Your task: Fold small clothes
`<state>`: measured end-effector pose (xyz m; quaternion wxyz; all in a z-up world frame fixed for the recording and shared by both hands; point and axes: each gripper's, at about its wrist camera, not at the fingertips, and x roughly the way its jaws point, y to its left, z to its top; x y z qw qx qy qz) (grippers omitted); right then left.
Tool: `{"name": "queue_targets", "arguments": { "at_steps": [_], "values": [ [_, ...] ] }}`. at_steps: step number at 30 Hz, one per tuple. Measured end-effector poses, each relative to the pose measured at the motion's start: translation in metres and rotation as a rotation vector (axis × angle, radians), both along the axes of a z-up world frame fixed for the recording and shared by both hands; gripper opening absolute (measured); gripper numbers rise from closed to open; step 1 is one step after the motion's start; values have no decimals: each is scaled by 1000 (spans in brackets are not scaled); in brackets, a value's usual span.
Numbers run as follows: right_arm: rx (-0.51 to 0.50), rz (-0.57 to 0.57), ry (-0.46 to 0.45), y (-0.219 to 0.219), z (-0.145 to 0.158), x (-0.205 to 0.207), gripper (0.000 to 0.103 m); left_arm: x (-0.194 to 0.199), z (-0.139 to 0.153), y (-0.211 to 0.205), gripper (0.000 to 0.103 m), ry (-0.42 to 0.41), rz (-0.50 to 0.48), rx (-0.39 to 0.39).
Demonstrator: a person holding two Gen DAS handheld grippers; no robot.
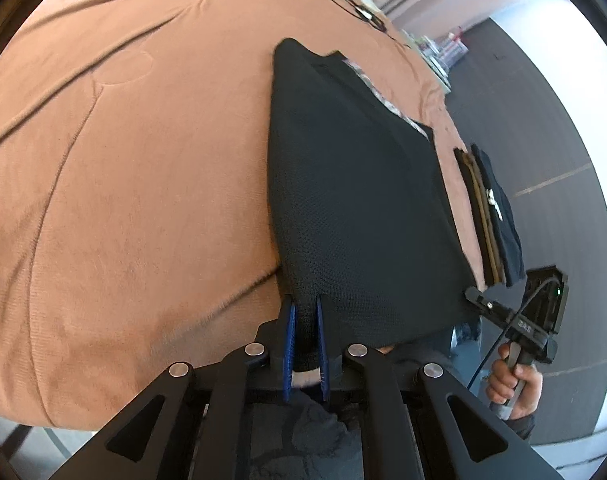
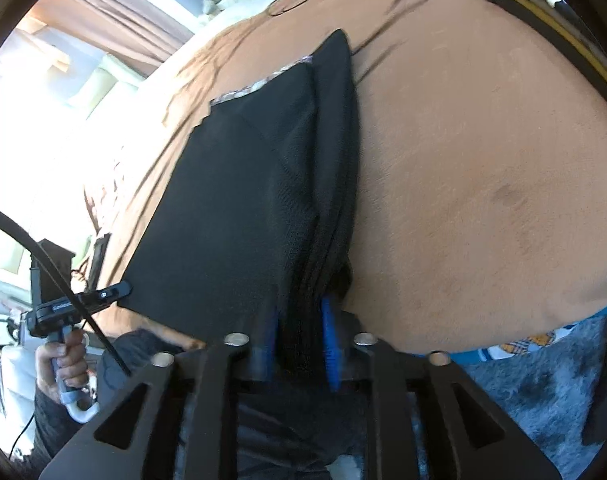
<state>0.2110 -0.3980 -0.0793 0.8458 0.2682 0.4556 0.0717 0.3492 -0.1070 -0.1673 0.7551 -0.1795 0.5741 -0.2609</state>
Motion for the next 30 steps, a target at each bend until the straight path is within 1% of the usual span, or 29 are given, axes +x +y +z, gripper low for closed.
{"name": "queue_targets", "arguments": {
  "at_steps": [1, 2, 3, 4, 6, 9, 12, 17, 20, 21, 22, 24, 26, 30],
  "values": [
    [-5, -11, -9, -4, 2, 2, 57, 2, 1, 1, 19, -4, 7, 5],
    [-6, -18, -22, -6, 4, 2, 66, 6, 1, 1, 29, -11, 19, 7],
    [-4, -27, -40, -10, 7, 4, 67, 8, 1, 3, 36, -14, 27, 4],
    [3, -28, -53, -15, 9, 8, 67, 10, 0, 4, 37, -13, 36, 2],
    [17, -24, -58, -19, 9, 15, 67, 20, -3, 4, 37, 2, 48, 1],
    [30, -24, -42, -27, 1, 31, 67, 30, -6, 10, 37, 2, 60, -12],
    [67, -3, -34, -31, -7, 49, 67, 43, -9, 12, 37, 8, 68, -22],
    [98, 2, -14, -40, -18, 76, 67, 66, -20, 7, 37, 26, 71, -26],
    [126, 3, -15, -44, -23, 83, 66, 78, -26, 3, 37, 34, 70, -26],
    [134, 3, -15, -46, -25, 88, 66, 82, -29, 1, 37, 40, 67, -25],
    [137, 2, -16, -40, -25, 94, 63, 87, -31, -1, 37, 44, 66, -27],
    [142, 5, -15, -44, -28, 102, 58, 95, -33, -4, 37, 45, 63, -33],
    [152, 9, -14, -48, -30, 108, 51, 103, -34, -7, 37, 44, 62, -38],
    [176, 14, -18, -52, -33, 130, 50, 120, -34, -15, 37, 39, 62, -45]
  ]
}}
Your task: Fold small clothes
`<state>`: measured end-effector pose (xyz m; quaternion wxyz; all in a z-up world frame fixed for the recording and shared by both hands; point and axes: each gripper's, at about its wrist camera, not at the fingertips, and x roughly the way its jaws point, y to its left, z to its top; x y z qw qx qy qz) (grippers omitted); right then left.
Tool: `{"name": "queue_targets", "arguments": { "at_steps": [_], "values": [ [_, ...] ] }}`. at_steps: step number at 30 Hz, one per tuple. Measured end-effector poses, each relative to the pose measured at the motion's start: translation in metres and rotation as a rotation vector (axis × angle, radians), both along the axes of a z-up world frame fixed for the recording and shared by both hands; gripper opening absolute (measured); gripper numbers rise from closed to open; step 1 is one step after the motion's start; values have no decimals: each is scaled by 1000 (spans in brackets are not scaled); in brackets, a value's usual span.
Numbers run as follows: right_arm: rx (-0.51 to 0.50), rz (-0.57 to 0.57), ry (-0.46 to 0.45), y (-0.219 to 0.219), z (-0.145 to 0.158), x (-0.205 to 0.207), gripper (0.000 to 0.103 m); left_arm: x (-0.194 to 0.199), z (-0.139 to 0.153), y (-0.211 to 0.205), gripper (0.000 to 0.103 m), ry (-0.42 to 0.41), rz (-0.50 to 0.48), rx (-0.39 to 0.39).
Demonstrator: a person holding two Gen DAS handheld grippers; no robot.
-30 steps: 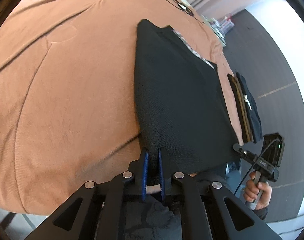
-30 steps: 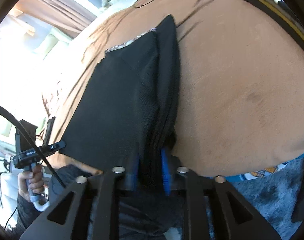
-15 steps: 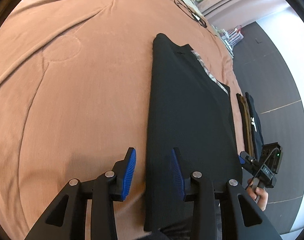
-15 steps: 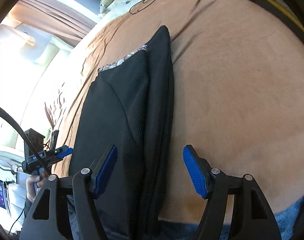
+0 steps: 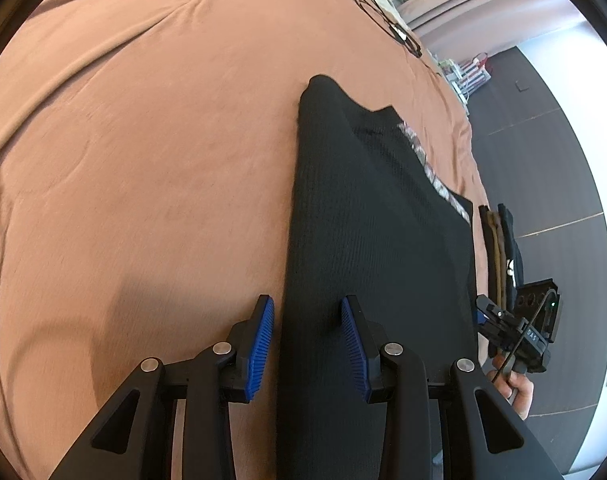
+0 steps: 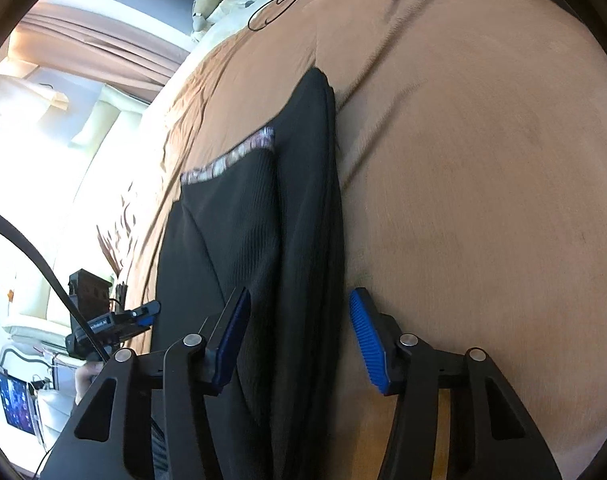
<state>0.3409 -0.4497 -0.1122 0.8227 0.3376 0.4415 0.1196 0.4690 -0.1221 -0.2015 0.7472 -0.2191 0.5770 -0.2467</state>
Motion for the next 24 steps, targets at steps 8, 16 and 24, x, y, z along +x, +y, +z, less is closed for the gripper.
{"name": "queue_targets", "arguments": {
  "at_steps": [8, 16, 24],
  "values": [
    [5, 35, -9, 3, -8, 43, 50, 30, 0, -11, 37, -8, 0, -8],
    [-2, 52, -22, 1, -12, 67, 40, 60, 3, -22, 37, -24, 4, 13],
    [21, 79, -35, 2, -20, 83, 39, 91, 1, -32, 33, -46, 13, 29]
  ]
}}
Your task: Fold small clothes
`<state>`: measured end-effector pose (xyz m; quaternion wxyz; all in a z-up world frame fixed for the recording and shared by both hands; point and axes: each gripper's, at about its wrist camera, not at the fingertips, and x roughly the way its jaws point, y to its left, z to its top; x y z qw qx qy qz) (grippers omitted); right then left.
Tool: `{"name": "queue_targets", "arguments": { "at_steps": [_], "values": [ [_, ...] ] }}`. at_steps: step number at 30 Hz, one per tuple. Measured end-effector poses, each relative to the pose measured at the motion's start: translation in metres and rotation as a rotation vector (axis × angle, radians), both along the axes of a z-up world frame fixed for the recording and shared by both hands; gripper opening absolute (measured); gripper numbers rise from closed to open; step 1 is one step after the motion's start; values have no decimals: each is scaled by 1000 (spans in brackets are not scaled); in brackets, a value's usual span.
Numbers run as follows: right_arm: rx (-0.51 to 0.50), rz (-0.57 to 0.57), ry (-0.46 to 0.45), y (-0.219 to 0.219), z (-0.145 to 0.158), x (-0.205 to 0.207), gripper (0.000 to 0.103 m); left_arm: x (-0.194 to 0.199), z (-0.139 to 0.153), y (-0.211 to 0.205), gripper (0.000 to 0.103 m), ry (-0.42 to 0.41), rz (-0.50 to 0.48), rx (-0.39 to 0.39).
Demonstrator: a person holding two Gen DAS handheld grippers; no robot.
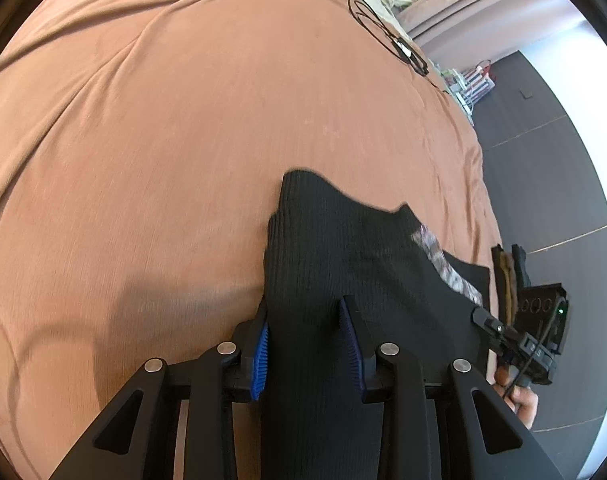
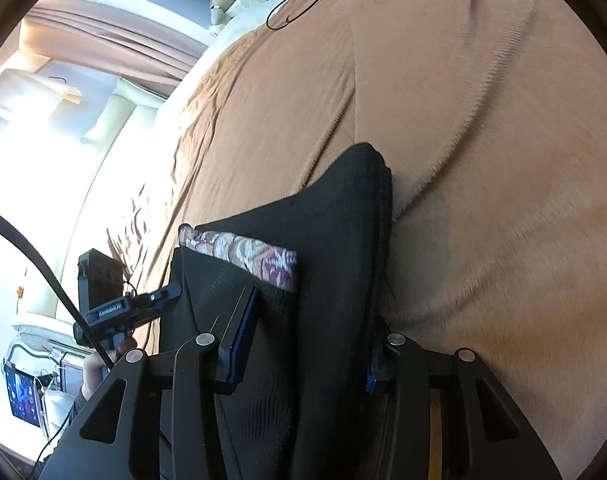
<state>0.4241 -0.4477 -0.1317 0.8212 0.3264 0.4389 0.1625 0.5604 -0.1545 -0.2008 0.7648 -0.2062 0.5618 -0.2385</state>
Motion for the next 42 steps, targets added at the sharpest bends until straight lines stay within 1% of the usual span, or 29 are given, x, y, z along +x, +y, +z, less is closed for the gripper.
{"name": "queue_targets", "arguments": {
  "at_steps": [1, 2, 4, 5, 6, 8, 11, 13, 16, 21, 24, 27, 36, 42],
  "values": [
    [-9, 3, 0, 0, 0, 1, 36, 4, 0, -2, 33, 0, 4, 1],
    [-20, 4, 2, 2, -1, 3, 31, 9, 0, -3, 32, 0, 8, 1],
    [-43, -6, 7, 2, -1, 5, 23, 16, -1, -6, 27, -2, 18, 12],
    [-53, -14, 11, 2, -2, 6, 18, 18, 0, -7, 23, -6, 23, 20],
    [-59, -19, 13, 3, 0, 5, 17, 19, 1, -8, 17, -8, 23, 23],
    [-78, -27, 14, 7, 5, 3, 12, 17, 6, -11, 10, -31, 10, 44],
    [-138, -34, -10, 20, 21, -5, 11, 11, 15, -14, 8, -67, -1, 68],
    [-151, -38, -34, 27, 32, -13, 10, 6, 25, -14, 8, -85, -7, 69],
    [-146, -40, -58, 31, 45, -24, 10, -3, 39, -10, 8, -111, -9, 51],
    [-186, -35, -91, 42, 64, -45, 10, -19, 66, -5, 8, -156, -4, 19],
    [-199, -33, -121, 51, 78, -60, 10, -35, 81, 5, 8, -178, 10, -22],
    [-204, -34, -158, 56, 90, -81, 10, -51, 94, 12, 8, -206, 19, -47],
    [-202, -25, -271, 60, 122, -157, 10, -103, 144, 30, 8, -286, 47, -69],
    [-233, -11, -338, 71, 148, -202, 10, -140, 176, 43, 7, -347, 63, -104]
  ]
}}
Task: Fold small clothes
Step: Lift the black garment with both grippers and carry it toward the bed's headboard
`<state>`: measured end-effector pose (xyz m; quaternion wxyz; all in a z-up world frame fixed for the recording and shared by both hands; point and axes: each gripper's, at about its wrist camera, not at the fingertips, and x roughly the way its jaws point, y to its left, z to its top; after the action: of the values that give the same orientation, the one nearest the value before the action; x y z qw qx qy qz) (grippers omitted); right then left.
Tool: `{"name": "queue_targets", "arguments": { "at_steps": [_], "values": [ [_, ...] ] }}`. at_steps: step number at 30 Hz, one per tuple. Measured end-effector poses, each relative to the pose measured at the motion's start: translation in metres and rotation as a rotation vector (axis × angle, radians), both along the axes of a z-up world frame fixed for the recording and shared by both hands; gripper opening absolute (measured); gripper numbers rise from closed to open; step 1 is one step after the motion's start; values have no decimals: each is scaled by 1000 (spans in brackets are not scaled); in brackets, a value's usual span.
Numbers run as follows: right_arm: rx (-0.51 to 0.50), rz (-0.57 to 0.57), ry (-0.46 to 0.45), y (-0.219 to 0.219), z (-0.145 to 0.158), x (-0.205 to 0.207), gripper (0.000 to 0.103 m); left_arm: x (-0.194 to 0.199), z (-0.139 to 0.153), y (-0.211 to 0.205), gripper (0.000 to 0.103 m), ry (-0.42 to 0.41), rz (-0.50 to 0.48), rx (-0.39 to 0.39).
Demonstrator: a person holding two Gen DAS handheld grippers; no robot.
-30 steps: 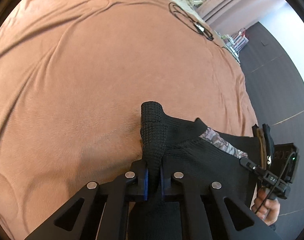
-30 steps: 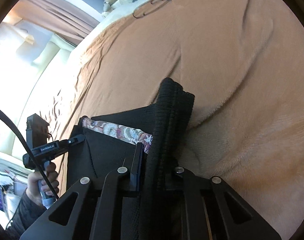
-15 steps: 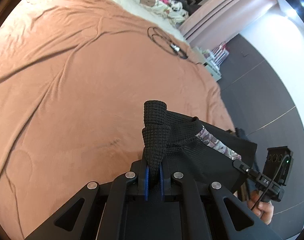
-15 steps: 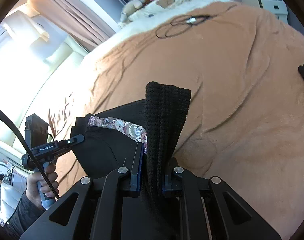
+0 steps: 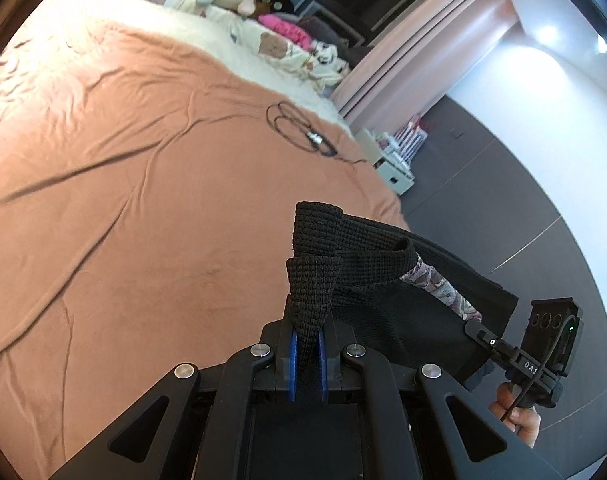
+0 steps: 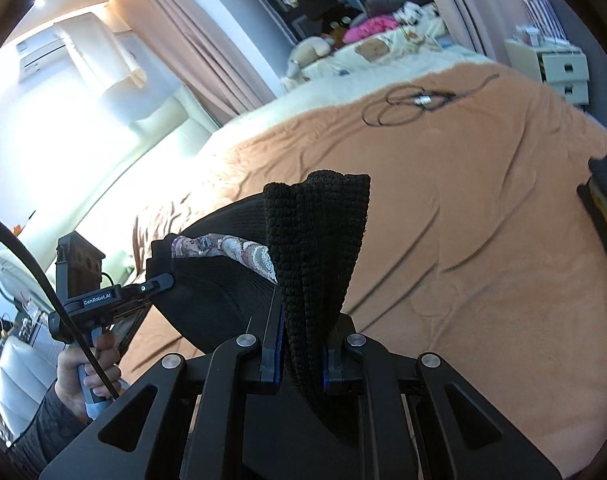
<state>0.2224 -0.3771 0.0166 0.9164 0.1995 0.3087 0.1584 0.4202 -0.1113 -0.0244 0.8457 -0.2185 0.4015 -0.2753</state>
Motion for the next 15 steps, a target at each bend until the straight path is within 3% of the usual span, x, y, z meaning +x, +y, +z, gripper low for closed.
{"name": "queue_targets", "arguments": {
  "at_steps": [15],
  "values": [
    [-48, 54, -171, 22, 57, -104, 9, -96, 97, 36, 7, -186, 46, -40]
  ]
}}
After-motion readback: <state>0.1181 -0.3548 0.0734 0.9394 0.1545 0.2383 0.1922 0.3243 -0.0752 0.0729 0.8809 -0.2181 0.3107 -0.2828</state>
